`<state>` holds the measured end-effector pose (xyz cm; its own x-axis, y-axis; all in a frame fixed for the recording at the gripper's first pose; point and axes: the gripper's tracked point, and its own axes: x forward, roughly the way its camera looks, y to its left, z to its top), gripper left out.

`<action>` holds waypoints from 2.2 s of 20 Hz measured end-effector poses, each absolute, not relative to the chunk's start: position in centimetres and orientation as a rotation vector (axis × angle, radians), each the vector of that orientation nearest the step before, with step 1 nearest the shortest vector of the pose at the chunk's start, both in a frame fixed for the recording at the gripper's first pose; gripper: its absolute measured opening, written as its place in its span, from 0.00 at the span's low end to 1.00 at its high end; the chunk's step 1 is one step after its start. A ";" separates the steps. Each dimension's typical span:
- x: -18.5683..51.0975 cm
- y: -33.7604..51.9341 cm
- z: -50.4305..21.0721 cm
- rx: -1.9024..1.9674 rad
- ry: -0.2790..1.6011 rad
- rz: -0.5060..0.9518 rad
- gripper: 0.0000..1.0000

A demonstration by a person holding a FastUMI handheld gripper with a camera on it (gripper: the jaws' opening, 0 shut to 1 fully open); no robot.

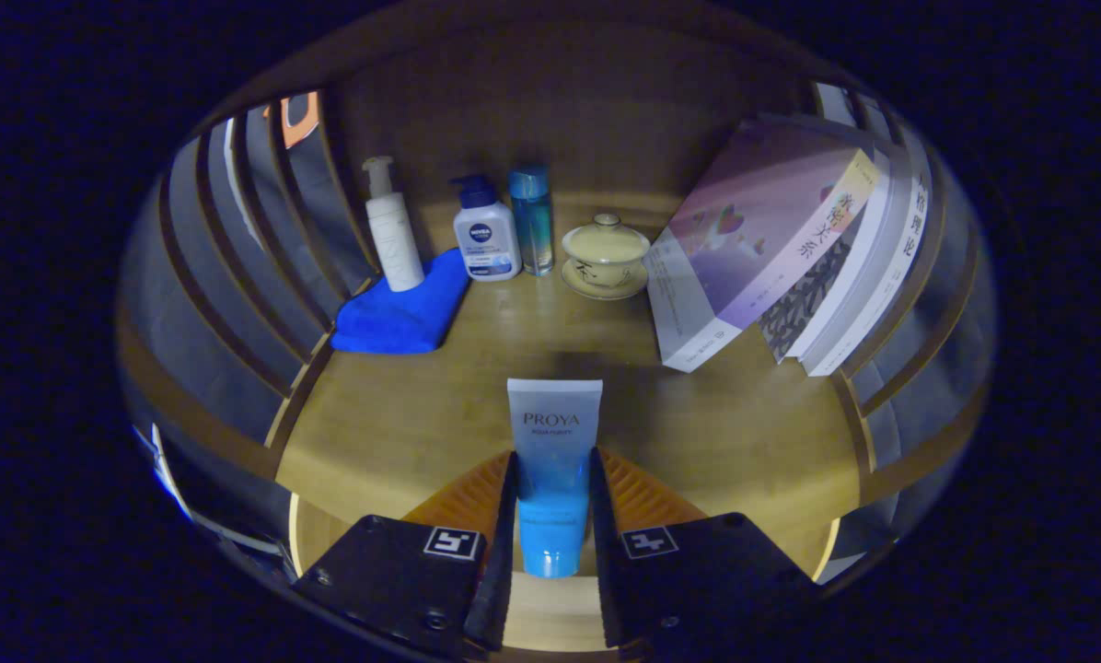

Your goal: Pull open the drawer, take out the items inside it, and place them on the countertop above the cabinet.

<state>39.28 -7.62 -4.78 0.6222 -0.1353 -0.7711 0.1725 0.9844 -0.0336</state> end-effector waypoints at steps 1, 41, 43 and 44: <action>39.7 -7.7 -5.0 0.048 0.874 -0.176 0.42; 11.3 -0.5 -7.8 -0.089 0.231 -0.033 0.87; 10.4 -1.1 -9.0 -0.072 0.200 -0.054 0.87; 9.8 -1.4 -9.6 -0.057 0.186 -0.067 0.87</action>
<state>9.85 -1.37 -9.57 0.9806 -0.0714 -0.1826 0.0609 0.9962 -0.0629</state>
